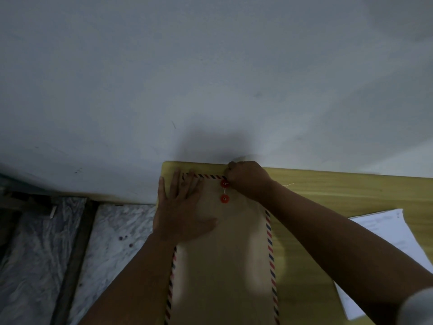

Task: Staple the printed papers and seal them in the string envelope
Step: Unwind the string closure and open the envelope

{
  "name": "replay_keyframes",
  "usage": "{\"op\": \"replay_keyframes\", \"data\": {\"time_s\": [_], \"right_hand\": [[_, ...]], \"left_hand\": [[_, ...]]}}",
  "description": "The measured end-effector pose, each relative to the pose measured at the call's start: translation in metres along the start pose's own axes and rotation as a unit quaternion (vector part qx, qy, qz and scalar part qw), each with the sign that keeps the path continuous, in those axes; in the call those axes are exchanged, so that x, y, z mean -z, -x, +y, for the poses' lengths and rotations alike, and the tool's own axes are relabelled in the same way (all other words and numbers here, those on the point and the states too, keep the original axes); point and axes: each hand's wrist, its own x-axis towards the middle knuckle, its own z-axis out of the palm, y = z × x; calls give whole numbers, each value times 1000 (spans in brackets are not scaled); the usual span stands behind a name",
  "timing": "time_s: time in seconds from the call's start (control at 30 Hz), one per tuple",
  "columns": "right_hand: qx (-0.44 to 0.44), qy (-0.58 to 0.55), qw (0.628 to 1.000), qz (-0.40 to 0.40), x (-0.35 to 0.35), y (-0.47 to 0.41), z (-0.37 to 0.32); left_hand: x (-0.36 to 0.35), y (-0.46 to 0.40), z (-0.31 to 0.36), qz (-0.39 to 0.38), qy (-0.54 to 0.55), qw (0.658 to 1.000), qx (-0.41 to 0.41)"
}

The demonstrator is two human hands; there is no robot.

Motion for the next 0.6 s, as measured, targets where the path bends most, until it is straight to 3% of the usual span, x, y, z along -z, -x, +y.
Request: {"op": "replay_keyframes", "data": {"time_s": [0.1,0.23,0.4,0.47,0.6], "right_hand": [[-15,-5,1000,6,-1,-2,0],[-58,-137,988,45,0,-2,-3],[-114,-388,909,95,0,0,-14],[-122,-454,878,89,2,2,-18],[-92,-478,874,20,6,13,-24]], "left_hand": [[0,1,0,0,-1,1000,0],[2,1,0,1,2,1000,-1],[1,2,0,5,3,1000,-4],[1,2,0,3,-4,1000,-3],[3,1,0,4,-7,1000,-4]]}}
